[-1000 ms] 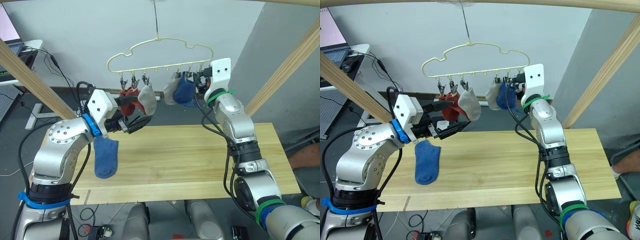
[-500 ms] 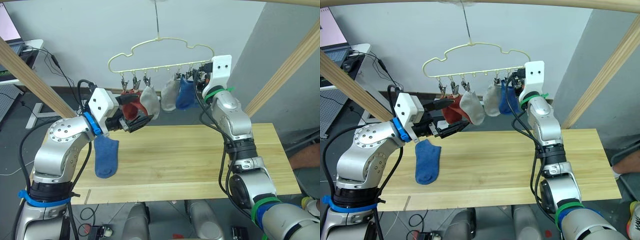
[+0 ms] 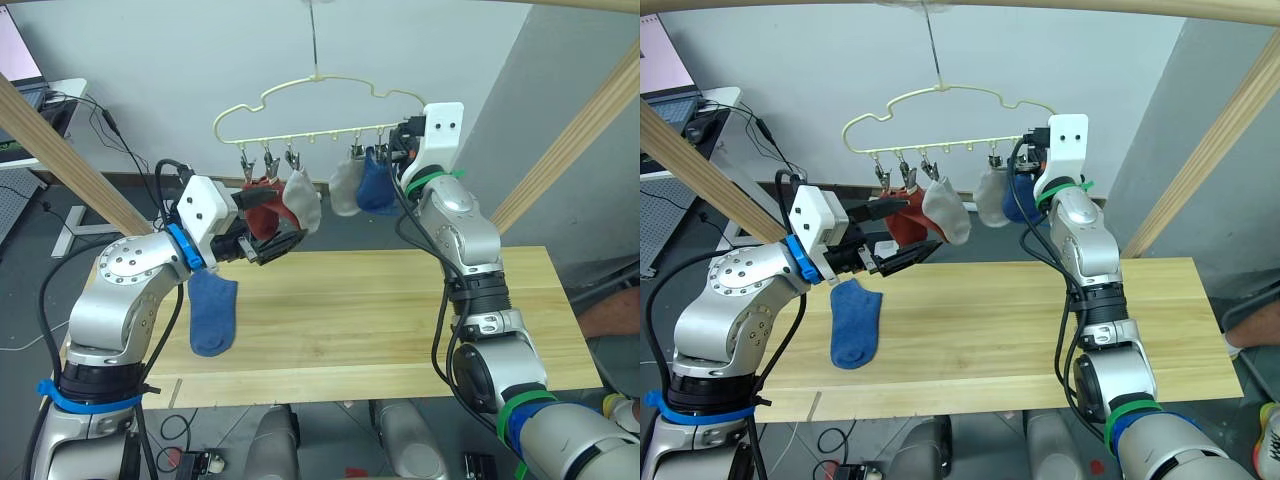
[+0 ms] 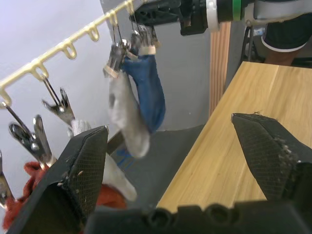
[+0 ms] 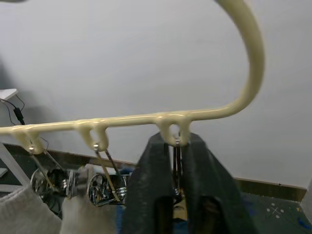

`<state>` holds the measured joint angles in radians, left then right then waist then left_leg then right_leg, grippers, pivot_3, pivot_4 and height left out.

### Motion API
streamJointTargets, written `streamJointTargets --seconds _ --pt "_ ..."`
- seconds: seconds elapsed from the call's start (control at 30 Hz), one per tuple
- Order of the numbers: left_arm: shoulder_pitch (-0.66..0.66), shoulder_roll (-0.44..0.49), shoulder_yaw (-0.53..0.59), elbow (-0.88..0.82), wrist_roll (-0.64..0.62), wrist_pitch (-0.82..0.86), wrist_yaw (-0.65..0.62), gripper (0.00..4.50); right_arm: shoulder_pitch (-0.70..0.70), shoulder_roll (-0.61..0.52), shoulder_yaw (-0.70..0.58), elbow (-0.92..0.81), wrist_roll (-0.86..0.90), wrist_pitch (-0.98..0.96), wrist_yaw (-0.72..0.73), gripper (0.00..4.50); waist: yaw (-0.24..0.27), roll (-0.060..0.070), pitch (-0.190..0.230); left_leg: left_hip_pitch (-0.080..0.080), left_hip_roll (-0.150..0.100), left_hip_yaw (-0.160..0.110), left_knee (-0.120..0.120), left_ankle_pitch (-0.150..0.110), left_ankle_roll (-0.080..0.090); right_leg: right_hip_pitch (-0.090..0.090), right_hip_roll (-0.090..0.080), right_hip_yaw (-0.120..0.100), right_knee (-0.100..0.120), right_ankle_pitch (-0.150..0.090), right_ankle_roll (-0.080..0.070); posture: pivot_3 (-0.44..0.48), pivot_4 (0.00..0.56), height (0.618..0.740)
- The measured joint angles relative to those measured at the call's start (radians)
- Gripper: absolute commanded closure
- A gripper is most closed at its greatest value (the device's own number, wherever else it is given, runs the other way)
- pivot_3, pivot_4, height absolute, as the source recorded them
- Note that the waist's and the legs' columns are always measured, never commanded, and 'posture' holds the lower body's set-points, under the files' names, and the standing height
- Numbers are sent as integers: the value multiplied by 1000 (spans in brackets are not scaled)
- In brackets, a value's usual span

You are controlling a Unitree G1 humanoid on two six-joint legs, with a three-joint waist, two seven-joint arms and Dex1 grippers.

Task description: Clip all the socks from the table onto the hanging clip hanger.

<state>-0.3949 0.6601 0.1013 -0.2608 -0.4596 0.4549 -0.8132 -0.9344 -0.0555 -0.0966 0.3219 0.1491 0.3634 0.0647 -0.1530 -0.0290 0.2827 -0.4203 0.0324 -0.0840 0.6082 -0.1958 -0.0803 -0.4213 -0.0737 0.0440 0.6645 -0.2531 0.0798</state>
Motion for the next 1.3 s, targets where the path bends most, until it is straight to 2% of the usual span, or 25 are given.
streamJointTargets --seconds 0.17,0.33,0.47,0.73,0.9,1.07,1.17,1.3 --pt "78 -1 23 -15 2 14 55 0 -2 1 0 1 1 1 3 4471 -1 0 0 0 0 0 0 0 0 0 0 0 0 0 0 -165 284 740" --pt "316 -24 87 -40 62 15 173 0 -15 0 -1 6 1 3 16 4471 -7 1 1 0 1 0 0 0 0 -2 0 0 0 0 0 -162 289 740" --pt "396 -49 150 50 115 -12 256 0 -18 0 -2 8 1 15 20 4471 0 1 2 0 1 0 0 0 0 -2 0 0 1 0 0 -162 294 740" --pt "302 -67 194 391 158 -92 301 0 -22 1 -1 8 1 38 34 4471 4 2 7 0 1 0 0 0 0 -2 1 0 1 0 0 -186 321 740" --pt "190 -73 166 579 197 -155 296 0 -25 1 0 -13 11 67 43 4471 3 3 15 -1 1 0 0 0 0 -2 1 0 0 0 0 -201 340 740" --pt "147 -103 110 695 241 -211 280 0 -26 0 1 -33 18 86 49 4471 2 2 27 -1 1 0 0 0 0 -2 1 0 1 0 0 -214 351 740" --pt "140 -114 98 741 250 -247 276 548 -26 -1 2 -43 21 96 55 4500 1 2 30 -1 1 0 0 0 0 -3 1 0 1 0 0 -219 355 740" --pt "115 -114 97 783 264 -277 273 1715 -26 0 3 -44 23 105 62 4500 1 3 32 -1 1 0 0 0 0 -3 1 0 1 0 0 -220 357 740"
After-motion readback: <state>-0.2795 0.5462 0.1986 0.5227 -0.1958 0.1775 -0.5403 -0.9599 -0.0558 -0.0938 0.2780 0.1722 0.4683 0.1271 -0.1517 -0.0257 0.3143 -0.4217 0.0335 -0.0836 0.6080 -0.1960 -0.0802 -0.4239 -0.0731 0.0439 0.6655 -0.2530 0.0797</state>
